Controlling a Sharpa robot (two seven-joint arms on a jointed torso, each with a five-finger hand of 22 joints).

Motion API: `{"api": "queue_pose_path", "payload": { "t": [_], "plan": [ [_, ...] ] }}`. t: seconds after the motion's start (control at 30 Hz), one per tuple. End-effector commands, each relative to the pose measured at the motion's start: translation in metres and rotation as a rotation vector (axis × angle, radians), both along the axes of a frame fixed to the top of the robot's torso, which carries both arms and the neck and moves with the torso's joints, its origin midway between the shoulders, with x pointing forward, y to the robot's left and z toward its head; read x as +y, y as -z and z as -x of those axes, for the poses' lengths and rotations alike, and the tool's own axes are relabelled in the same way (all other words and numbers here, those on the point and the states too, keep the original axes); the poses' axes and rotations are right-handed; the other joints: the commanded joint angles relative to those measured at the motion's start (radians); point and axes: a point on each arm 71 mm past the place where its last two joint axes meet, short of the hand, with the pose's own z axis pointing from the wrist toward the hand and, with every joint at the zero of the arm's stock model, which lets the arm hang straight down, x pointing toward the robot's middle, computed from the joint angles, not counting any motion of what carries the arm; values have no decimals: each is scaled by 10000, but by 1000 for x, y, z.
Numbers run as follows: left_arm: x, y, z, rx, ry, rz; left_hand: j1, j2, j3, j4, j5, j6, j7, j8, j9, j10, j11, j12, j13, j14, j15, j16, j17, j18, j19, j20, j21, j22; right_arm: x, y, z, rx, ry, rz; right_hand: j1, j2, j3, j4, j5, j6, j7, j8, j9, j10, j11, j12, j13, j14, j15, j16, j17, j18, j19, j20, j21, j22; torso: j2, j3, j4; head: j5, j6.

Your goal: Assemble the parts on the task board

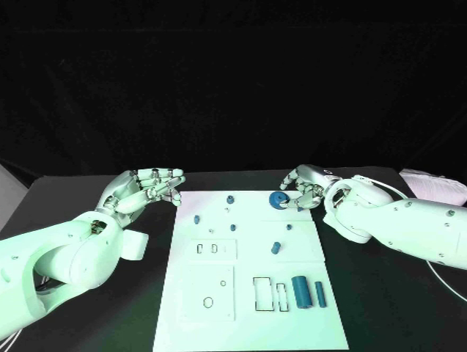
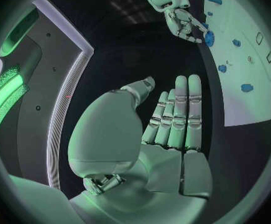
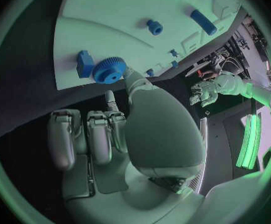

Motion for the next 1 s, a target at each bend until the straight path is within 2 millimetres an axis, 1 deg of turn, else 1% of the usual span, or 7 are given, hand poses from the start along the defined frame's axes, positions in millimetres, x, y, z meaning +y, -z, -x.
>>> {"api": "queue_pose_path", "payload": {
  "t": [0.03,0.1,0.13,0.37,0.5,0.83,1.0],
  "plan": [
    [-2,-1,0,-34,193,125,-52,67,21,-63,-16,-46,-14,-24,13,-69,-18,0,-1,-60,-17,41,16,126,-64,-29,56,9,-2,5,-2,443,276,225,132,40,-63,26,65,-18,-4,62,22,860,62,61,2408,993,71,39,2250,-98,693,98,88,1817,6,-18,20,-10,-46],
    [-2,-1,1,-34,196,126,-52,67,21,-63,-16,-46,-14,-24,13,-69,-18,0,-1,-60,-17,41,16,126,-64,-29,56,9,-2,6,-3,448,318,244,149,53,-63,39,78,-2,-7,78,28,861,60,62,2409,995,71,42,2259,-103,701,100,104,1837,7,-23,24,-5,-62],
    [-2,-1,1,-34,196,126,-52,67,21,-63,-16,-46,-14,-24,13,-69,-18,0,-1,-60,-17,41,16,126,-64,-29,56,9,-2,7,-4,445,337,249,174,67,-72,73,109,55,-19,127,45,888,53,87,2441,1009,68,60,2320,-124,739,100,179,1928,12,-17,34,-5,-70],
    [-1,-1,0,-32,176,117,-53,69,25,-69,-16,-41,-21,-22,17,-63,-22,9,2,-62,-19,64,30,128,-77,-29,83,27,3,9,-6,349,372,207,209,103,-79,153,232,102,-32,188,64,900,40,98,2455,1011,60,64,2332,-140,766,98,239,2000,15,2,18,6,-100],
    [-1,-1,0,-30,178,117,-53,69,25,-69,-16,-41,-21,-22,17,-63,-22,9,2,-62,-19,64,30,128,-77,-29,83,27,4,9,-7,303,389,149,217,128,-78,214,332,98,-34,207,68,903,39,101,2460,1010,58,64,2330,-147,776,97,262,2030,12,-2,26,11,-115],
    [-1,-1,0,-15,162,104,-53,69,25,-69,-16,-41,-21,-22,17,-63,-22,9,2,-62,-19,64,30,128,-77,-29,83,27,6,10,-7,376,375,25,190,181,-69,315,433,115,-37,241,76,920,36,116,2479,1014,56,69,2348,-158,795,96,301,2077,7,5,9,25,-149],
    [-1,-1,0,-5,169,103,-53,69,25,-69,-16,-41,-21,-22,17,-63,-22,9,2,-62,-19,64,30,128,-77,-29,83,27,6,11,-8,505,365,69,192,230,-43,371,480,169,-50,284,89,935,26,129,2495,1013,51,68,2344,-158,794,94,304,2083,10,0,18,19,-159]
  ]
}}
